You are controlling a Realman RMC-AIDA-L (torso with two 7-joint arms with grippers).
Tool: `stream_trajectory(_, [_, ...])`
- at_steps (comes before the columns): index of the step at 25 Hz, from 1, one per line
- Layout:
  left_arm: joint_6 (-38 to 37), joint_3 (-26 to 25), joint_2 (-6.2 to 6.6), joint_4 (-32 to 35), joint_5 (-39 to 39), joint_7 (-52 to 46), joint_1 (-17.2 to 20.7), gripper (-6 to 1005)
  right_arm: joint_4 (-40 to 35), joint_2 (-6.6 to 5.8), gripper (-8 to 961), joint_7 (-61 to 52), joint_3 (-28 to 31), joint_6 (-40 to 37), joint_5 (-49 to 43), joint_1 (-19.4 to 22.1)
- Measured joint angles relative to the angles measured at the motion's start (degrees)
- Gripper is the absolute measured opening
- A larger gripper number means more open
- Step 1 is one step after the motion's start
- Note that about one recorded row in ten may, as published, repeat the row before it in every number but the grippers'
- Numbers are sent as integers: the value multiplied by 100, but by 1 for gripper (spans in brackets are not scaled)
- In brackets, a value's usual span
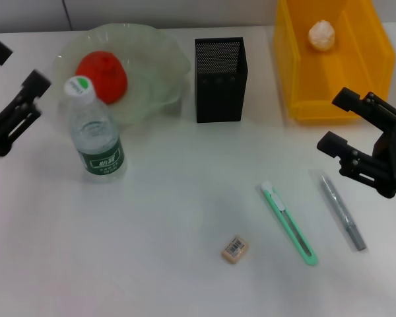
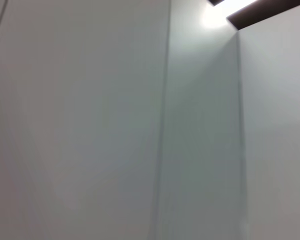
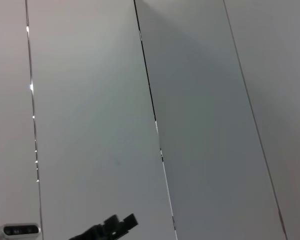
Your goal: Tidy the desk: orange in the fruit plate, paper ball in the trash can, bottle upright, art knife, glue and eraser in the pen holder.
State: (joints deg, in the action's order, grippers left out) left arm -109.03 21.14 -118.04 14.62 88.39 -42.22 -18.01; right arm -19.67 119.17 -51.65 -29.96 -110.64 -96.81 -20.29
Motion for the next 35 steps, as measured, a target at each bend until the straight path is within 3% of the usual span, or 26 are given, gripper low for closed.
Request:
stream_trajectory(1, [-157,167,46,465,183,-556,104,777,-52,-16,800,-101,8,0,12,-1])
stream_trajectory(2, [-157,167,46,465,183,-556,104,780,-125,-27,800,-219,5,-1,10,-1])
stream_trajectory(3, [-214,568,167,882,492,-963,166,782,-251,-45,800,-389,-1,-1,3,-1])
stream_trajectory(4, [-214,568,167,882,492,-963,166,784,-251,-45,800,-389,-1,-1,3,-1])
stream_trajectory(6, [-253,1036,324,1129,796,-1213,172,786,-696,-63,801,-961,-30,28,-32,-9])
stream_trajectory(8, [-247,1653,520,1289,1257,-1451,97,785,-1672,-66,801,-2219,-119,110,-320,-47])
stream_trajectory(9, [-247,1653,520,1289,1257,-1451,97,785,-1672,-66,801,-2219,-119,110,-320,-47])
stream_trajectory(10, [-144,1838,553,1367,1586,-1618,7,784,-2459,-48,801,-3189,-216,123,-779,-114])
stream_trajectory(11, [-144,1838,553,1367,1586,-1618,7,784,-2459,-48,800,-3189,-216,123,-779,-114])
stream_trajectory(13, [-39,1856,513,1494,2064,-1854,-162,783,-3853,-23,800,-4710,-521,97,-1628,-240])
stream_trajectory(14, [-39,1856,513,1494,2064,-1854,-162,783,-3853,-23,800,-4710,-521,97,-1628,-240])
stream_trajectory(15, [-27,1851,496,1516,2164,-1897,-211,783,-4688,-20,800,-5746,-863,80,-2200,-348])
stream_trajectory(16, [-20,1851,487,1524,2216,-1925,-236,783,-4688,-20,800,-5746,-863,80,-2200,-348])
stream_trajectory(18, [-4,1854,478,1538,2272,-1963,-265,783,-5657,-41,799,-6957,-1425,-216,-2991,-621])
stream_trajectory(19, [-4,1854,478,1538,2272,-1963,-265,783,-5657,-41,799,-6957,-1425,-216,-2991,-621])
stream_trajectory(20, [30,1868,468,1551,2304,-1999,-289,783,-6148,-58,799,-7473,-1750,-487,-3416,-845])
stream_trajectory(22, [159,1901,418,1560,2387,-2078,-354,783,-6366,-61,799,-7720,-1914,-587,-3614,-945])
stream_trajectory(23, [191,1903,394,1562,2447,-2082,-379,783,-6720,-49,798,-8205,-2338,-666,-4035,-1137])
stream_trajectory(24, [191,1903,394,1562,2447,-2082,-379,783,-6720,-49,798,-8205,-2338,-666,-4035,-1137])
stream_trajectory(28, [294,1916,324,1564,2550,-2102,-473,783,-6936,-19,798,-9069,-3320,-541,-4720,-1505])
stream_trajectory(31, [339,1916,301,1566,2616,-2135,-520,783,-6902,-11,797,-9268,-3545,-474,-4795,-1605])
stream_trajectory(33, [489,1918,248,1565,2699,-2162,-558,783,-6537,11,795,-9984,-4616,230,-4968,-1830])
stream_trajectory(35, [544,1919,234,1559,2714,-2163,-571,783,-6483,12,791,-10031,-4729,337,-4983,-1844])
